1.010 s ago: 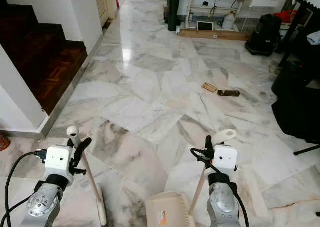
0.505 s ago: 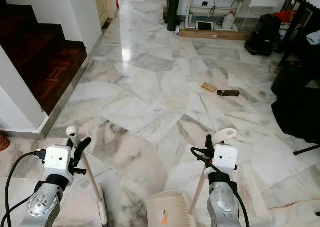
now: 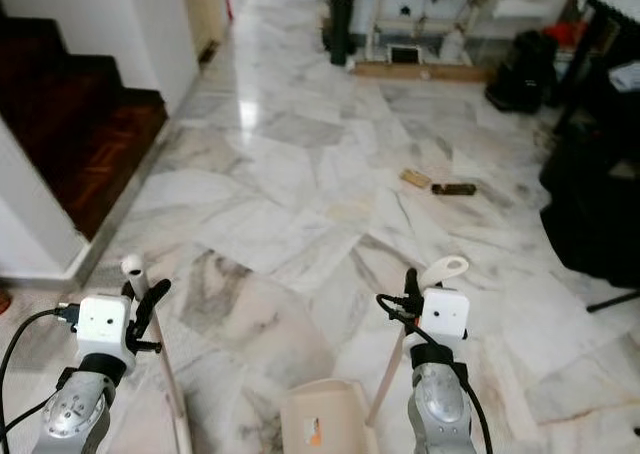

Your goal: Sweep floor

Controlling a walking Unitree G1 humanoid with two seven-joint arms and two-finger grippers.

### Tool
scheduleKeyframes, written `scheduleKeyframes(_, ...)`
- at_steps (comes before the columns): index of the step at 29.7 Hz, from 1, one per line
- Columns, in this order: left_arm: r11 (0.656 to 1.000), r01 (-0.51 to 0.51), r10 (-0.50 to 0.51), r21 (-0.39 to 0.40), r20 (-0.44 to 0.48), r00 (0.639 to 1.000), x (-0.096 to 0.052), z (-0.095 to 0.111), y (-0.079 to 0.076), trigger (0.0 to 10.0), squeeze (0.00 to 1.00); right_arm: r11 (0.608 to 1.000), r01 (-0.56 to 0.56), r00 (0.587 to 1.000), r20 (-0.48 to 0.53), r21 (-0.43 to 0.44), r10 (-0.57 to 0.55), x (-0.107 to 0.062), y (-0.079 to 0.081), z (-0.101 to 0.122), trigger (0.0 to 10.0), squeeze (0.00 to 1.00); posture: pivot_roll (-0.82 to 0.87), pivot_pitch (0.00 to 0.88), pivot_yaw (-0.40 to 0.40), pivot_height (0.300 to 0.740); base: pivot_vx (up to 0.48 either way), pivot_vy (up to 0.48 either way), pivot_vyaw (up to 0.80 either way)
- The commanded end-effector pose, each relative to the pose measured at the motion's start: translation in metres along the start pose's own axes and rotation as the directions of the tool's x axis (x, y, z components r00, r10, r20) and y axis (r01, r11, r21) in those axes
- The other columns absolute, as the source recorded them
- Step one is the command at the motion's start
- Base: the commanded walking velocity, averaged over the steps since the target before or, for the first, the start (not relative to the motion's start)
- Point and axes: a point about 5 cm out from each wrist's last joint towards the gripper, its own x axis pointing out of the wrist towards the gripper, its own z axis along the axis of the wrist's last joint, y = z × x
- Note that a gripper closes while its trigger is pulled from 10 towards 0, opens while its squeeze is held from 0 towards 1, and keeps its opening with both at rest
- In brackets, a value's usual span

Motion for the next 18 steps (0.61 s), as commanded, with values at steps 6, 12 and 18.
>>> scheduleKeyframes(6, 1.000, -0.018, 0.018, 0.015, 0.036, 0.999, -0.0008, 0.0072, 0.0065, 10.0, 0.00, 1.000, -0.023, 0.998, 0.061, 0.001, 0.023, 0.0076, 0.0075, 0.0137, 10.0, 0.00, 0.08, 0.032, 0.006, 0.740, 0.356, 0.000, 0.00)
scheduleKeyframes(12, 1.000, -0.019, 0.018, 0.012, 0.037, 0.999, -0.0005, 0.0075, 0.0051, 10.0, 0.00, 1.000, -0.028, 0.998, 0.064, -0.003, 0.028, 0.0087, 0.0072, 0.0141, 10.0, 0.00, 0.07, 0.024, 0.001, 0.740, 0.356, 0.000, 0.00)
scheduleKeyframes(18, 1.000, -0.017, 0.016, 0.010, 0.037, 0.999, -0.0005, 0.0073, 0.0043, 10.0, 0.00, 1.000, -0.030, 0.997, 0.064, -0.008, 0.031, 0.0092, 0.0069, 0.0142, 10.0, 0.00, 0.07, 0.020, -0.002, 0.740, 0.356, 0.000, 0.00)
